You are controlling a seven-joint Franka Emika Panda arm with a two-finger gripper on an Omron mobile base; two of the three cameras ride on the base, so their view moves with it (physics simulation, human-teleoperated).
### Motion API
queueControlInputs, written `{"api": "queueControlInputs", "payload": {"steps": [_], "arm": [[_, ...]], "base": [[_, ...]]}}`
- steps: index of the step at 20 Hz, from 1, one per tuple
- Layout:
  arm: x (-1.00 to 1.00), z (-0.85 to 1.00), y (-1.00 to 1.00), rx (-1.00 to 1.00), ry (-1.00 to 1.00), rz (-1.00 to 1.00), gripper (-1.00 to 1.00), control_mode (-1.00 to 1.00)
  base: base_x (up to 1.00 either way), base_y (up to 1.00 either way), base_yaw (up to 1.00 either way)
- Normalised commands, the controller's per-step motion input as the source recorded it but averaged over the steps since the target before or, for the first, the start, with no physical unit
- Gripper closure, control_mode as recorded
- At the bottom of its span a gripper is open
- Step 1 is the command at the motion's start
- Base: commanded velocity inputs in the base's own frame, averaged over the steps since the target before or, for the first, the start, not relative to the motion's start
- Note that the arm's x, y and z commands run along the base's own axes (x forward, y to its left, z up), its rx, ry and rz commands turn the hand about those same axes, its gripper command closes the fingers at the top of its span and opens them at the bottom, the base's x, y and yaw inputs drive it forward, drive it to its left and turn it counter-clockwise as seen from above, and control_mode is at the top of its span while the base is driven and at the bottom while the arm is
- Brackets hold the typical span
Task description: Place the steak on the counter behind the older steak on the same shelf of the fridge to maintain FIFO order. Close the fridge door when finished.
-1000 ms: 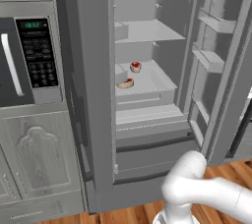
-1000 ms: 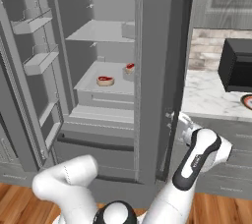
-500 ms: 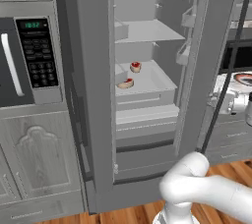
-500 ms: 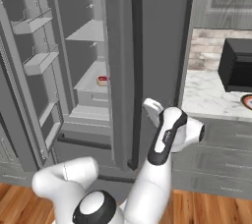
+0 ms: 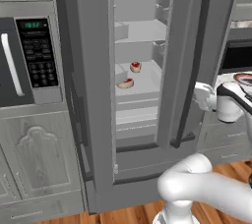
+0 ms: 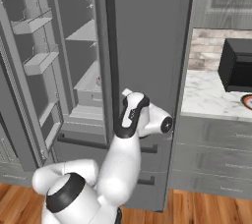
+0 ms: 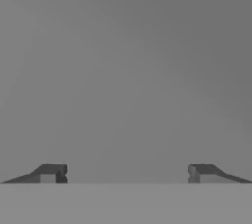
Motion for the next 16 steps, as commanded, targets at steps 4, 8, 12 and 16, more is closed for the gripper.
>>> {"api": "queueControlInputs", "payload": {"steps": [4,8,12,16], "arm": [[0.41,0.01,0.01,0.0,0.04,-0.34,-1.0,-1.0],[0.5,0.01,0.0,0.0,0.07,-0.27,-1.0,-1.0],[0.47,0.04,-0.04,0.0,0.09,-0.24,-1.0,-1.0],[0.29,0.05,-0.19,0.0,0.06,-0.19,-1.0,-1.0]], "base": [[0.0,0.0,0.0],[0.0,0.0,0.0],[0.0,0.0,0.0],[0.0,0.0,0.0]]}}
